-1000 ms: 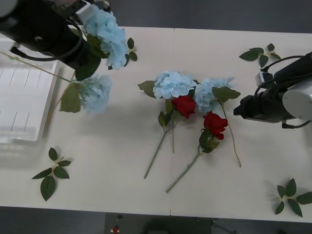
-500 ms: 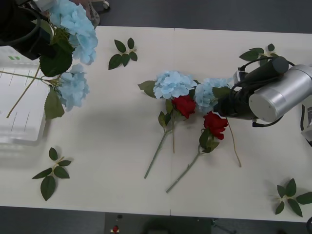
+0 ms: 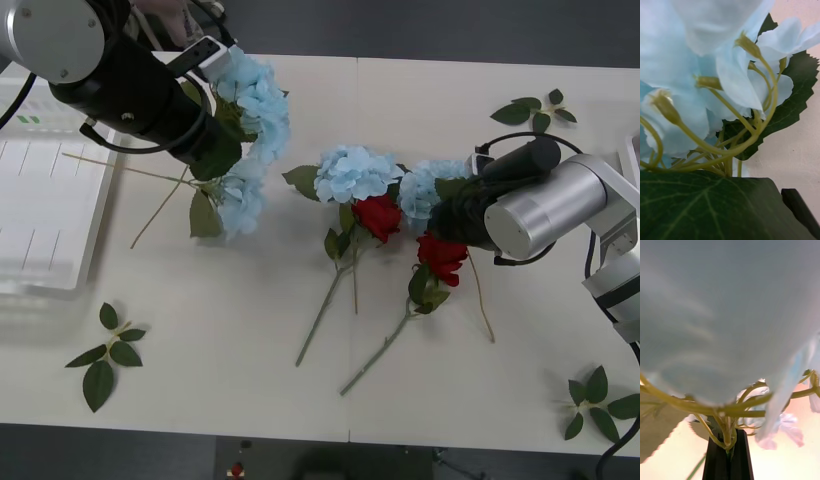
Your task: Put the red flowers into the right box and the blue flowers into the left box
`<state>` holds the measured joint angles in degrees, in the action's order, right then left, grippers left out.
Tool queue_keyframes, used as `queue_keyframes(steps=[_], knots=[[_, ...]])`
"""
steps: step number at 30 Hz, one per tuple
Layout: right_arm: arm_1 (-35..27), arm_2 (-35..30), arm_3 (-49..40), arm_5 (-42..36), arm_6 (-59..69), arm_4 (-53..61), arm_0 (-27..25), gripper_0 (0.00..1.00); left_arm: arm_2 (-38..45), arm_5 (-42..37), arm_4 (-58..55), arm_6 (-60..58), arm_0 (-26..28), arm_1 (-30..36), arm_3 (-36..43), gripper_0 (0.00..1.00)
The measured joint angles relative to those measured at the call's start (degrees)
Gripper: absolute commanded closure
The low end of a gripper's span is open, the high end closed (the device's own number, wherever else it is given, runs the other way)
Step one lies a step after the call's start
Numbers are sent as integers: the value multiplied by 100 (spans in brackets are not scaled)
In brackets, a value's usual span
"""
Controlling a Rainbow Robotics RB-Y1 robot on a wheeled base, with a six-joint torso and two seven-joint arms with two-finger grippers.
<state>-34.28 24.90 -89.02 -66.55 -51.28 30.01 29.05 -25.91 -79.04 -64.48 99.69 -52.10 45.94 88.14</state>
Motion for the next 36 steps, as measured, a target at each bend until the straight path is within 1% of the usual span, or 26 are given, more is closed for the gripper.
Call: queue_keyframes(steps=[1, 2, 3, 4, 5, 7, 11, 14, 15, 16, 20, 23, 25, 28, 32, 36], knots=[[4, 0, 5, 11, 0, -18, 0, 44, -37, 0, 13, 0, 0, 0, -1, 27], [4, 0, 7, 11, -1, -37, 0, 49, -35, 0, 17, 0, 0, 0, -3, 11], [4, 0, 11, 16, -2, -50, 0, 55, -15, 0, 17, 0, 0, 0, -8, 2], [4, 0, 25, 54, -6, -52, 0, 62, 20, 0, 17, 0, 0, 1, -19, 0], [4, 0, 51, 124, -12, -52, 0, 68, 63, 0, 16, 0, 0, 1, -41, 0], [4, 0, 133, 260, -81, -56, 0, 77, 147, 0, 13, 0, 0, 2, -131, 0], [4, 0, 274, 305, -397, -159, 0, 82, 265, 0, -81, 0, 0, 2, -406, 0], [4, 0, 369, 519, -399, -160, 0, 91, 411, 0, -194, 0, 0, 2, -640, 0], [4, 0, 396, 549, -401, -160, 0, 97, 468, 0, -247, 0, 0, 2, -716, 0], [4, 0, 429, 570, -407, -160, 0, 100, 528, 4, -333, 0, 0, 2, -805, 0], [4, 0, 630, 688, -609, -155, 7, 100, 633, 333, -900, 0, 0, 3, -1280, 0], [4, 0, 744, 710, -698, -151, 35, 100, 633, 547, -1040, 0, 0, 3, -1683, 0], [4, 0, 781, 710, -699, -149, 83, 100, 632, 661, -1013, 3, 0, 3, -1909, 0], [-5, -24, 792, 710, -700, -51, 200, 100, 623, 775, -558, 326, 0, 1, -2027, 0], [-185, -330, 781, 710, -935, 935, 393, 100, 492, 1142, 60, 1329, 0, -7, -2025, 0], [-785, -825, 623, 709, -2429, 2719, 467, 100, 109, 1815, 723, 1398, 0, -7, -2025, 0]])
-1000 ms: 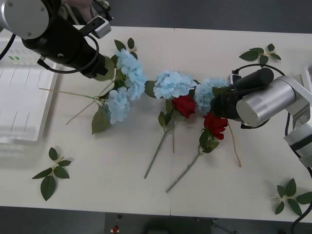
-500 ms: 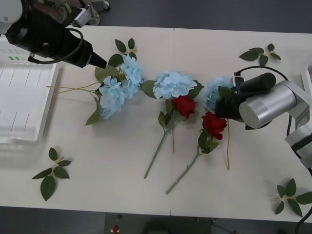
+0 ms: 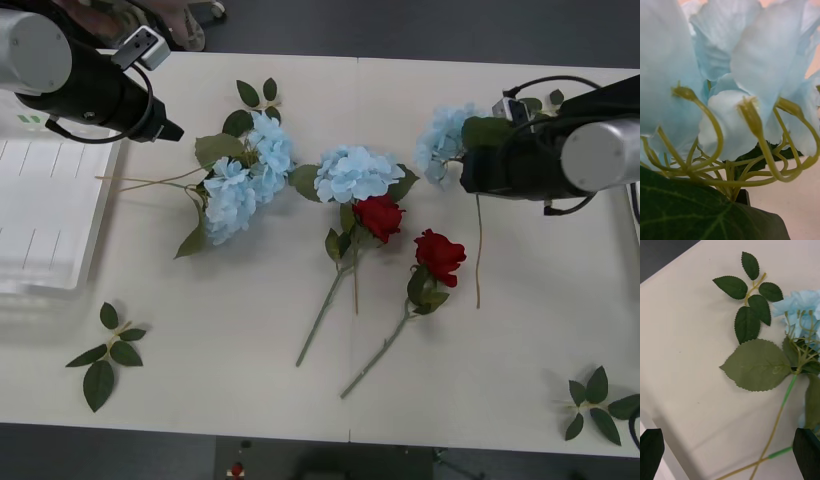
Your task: Put the red flowers into the right box and the blue flowers into the left box
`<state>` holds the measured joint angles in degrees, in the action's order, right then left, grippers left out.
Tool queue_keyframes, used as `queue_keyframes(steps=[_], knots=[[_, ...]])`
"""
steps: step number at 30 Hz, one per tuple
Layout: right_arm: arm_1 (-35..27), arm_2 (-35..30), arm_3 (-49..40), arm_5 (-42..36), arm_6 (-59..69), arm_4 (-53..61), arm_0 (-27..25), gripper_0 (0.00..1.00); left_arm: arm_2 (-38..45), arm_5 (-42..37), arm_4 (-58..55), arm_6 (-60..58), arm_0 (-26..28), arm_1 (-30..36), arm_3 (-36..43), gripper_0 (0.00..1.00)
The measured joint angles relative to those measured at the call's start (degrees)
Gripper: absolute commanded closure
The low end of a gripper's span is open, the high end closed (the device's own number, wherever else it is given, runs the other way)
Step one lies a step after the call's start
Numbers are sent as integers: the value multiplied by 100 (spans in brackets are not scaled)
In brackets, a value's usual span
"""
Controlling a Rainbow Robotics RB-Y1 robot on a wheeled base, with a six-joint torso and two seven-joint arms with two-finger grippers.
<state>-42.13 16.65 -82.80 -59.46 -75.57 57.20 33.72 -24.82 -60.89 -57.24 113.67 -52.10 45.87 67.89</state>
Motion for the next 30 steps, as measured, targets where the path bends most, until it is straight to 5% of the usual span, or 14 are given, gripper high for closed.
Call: queue_keyframes(steps=[6, 10, 16, 22, 26, 30], knots=[[-1224, -155, -353, 155, -1113, 2743, 0, 100, -678, 791, 935, 570, 0, -207, 0, 0], [-1401, -271, -694, 177, -2414, 3375, 0, 100, -943, 930, 1970, 577, 0, -576, -1, 0], [-795, -456, -1546, 1712, -2884, 3656, -170, 100, -1239, 933, 2154, 576, 0, -967, -13, 0], [475, -559, -1671, 1937, -2885, 3106, -215, 100, -1488, 933, 2115, 573, 0, -995, -18, 0], [775, -551, -1675, 1796, -2888, 2937, -215, 100, -1629, 934, 2137, 570, 0, -995, -28, 0], [619, -549, -1779, 1443, -2899, 3019, -215, 100, -1741, 1003, 2211, 566, 0, -995, -101, 17]])
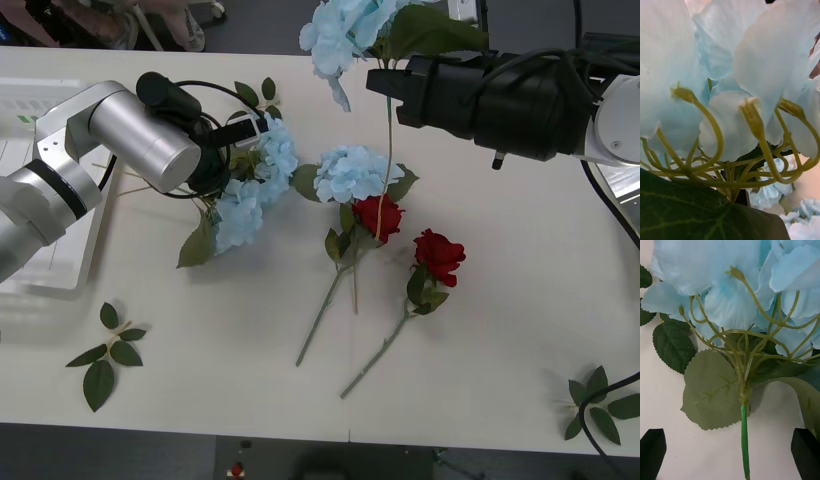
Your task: Put the red flowers into the right box and the blue flowers into the left box
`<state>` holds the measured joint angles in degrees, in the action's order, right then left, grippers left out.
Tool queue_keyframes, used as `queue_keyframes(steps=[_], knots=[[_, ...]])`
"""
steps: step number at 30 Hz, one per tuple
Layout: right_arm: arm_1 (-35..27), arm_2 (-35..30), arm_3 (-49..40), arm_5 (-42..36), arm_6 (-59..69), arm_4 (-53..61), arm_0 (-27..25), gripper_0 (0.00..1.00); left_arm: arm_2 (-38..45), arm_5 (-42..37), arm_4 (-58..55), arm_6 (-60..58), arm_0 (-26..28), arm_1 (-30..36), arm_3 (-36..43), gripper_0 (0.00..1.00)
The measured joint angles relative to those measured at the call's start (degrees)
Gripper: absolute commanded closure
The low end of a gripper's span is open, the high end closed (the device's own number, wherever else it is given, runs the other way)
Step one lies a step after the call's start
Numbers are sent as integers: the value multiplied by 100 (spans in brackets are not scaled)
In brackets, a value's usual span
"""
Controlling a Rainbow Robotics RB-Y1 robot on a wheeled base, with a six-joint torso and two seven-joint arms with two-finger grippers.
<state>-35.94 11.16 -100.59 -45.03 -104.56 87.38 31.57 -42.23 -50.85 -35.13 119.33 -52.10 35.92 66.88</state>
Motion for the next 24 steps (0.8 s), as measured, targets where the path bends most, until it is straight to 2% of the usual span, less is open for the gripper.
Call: queue_keyframes(steps=[1, 2, 7, 9, 11, 13, 19, 24], knots=[[-82, 2, -38, -55, -5, 86, 0, 100, -25, 77, 0, 0, 0, -1, -49, 22], [-173, 5, -70, -88, -10, 183, 0, 100, -52, 175, -1, -1, 0, -1, -115, 34], [-342, 27, -107, -92, -18, 277, 0, 100, -159, 459, -1, -2, 0, -5, -374, 54], [-274, 27, -107, -92, -19, 200, 0, 100, -158, 467, -1, -3, 0, -13, -413, 69], [-151, 27, -107, -85, -20, 44, 0, 100, -158, 467, -1, -4, 0, -17, -426, 89], [4, 27, -107, -69, -20, -69, 0, 100, -158, 467, -1, -5, 0, -17, -427, 100], [355, 27, -107, -63, -22, -320, 0, 100, -158, 467, -1, -9, 0, -17, -436, 100], [374, 27, -107, -72, -25, -206, 0, 100, -154, 474, -2, -22, 0, -17, -439, 100]])
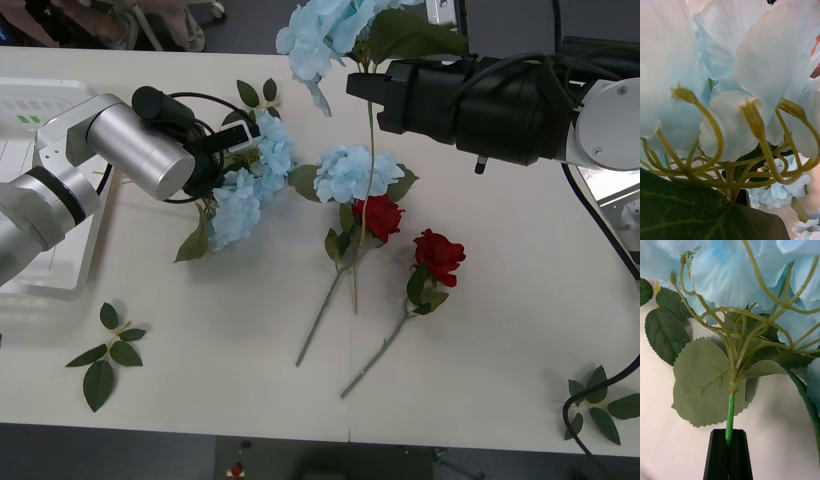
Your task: Put the red flowers into the right box and the blue flowers into the left box
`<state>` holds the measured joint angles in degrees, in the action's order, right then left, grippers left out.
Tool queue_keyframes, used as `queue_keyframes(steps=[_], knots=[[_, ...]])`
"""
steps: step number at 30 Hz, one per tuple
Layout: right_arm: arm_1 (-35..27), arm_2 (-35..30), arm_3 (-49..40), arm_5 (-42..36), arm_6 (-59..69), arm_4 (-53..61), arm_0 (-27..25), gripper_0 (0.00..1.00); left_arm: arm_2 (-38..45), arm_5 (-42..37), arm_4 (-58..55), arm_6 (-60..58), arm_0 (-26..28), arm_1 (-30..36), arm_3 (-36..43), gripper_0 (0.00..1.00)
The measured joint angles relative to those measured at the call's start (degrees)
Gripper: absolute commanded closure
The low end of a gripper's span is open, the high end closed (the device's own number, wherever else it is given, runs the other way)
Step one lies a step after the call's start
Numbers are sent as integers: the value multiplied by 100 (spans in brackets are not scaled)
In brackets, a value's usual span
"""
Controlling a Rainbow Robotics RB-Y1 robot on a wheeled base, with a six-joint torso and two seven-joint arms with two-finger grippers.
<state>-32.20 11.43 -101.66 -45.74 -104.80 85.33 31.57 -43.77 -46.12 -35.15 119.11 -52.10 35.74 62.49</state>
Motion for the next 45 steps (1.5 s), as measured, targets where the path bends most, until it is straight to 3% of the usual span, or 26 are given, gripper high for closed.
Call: queue_keyframes(steps=[5, 12, 15, 20, 24, 30, 35, 41, 44, 45], knots=[[0, 0, 0, -148, -132, 32, 0, 100, 346, -173, -138, -7, 0, 31, 151, 100], [-2, 0, -1, -304, -226, 33, 1, 100, 1808, -2095, -1433, -10, 1, 818, 1951, 100], [-3, 0, -2, -369, -226, 35, 2, 100, 2420, -2759, -2458, -10, 1, 1393, 2244, 100], [-3, 0, -2, -366, -226, 35, 3, 100, 2677, -2966, -3652, -6, 123, 2578, 2023, 100], [-3, 0, -2, -366, -226, 36, 4, 100, 2769, -2912, -4086, 339, 677, 3238, 1575, 100], [-3, -1, -2, -365, -226, 36, 9, 100, 3333, -2283, -5312, 1047, 1921, 3392, 344, 100], [-3, -1, -3, -384, -226, 37, 60, 100, 3189, -1770, -6308, 1131, 2549, 3389, -420, 100], [-4, -24, -3, -759, -226, 70, 239, 100, 3076, -1258, -6450, 1492, 2812, 3368, -431, 90], [-9, -101, -3, -854, -226, 243, 250, 100, 3090, -1175, -6450, 1492, 2811, 3368, -425, 47], [-9, -123, -3, -856, -226, 270, 250, 100, 3115, -1169, -6450, 1492, 2811, 3368, -425, 43]])
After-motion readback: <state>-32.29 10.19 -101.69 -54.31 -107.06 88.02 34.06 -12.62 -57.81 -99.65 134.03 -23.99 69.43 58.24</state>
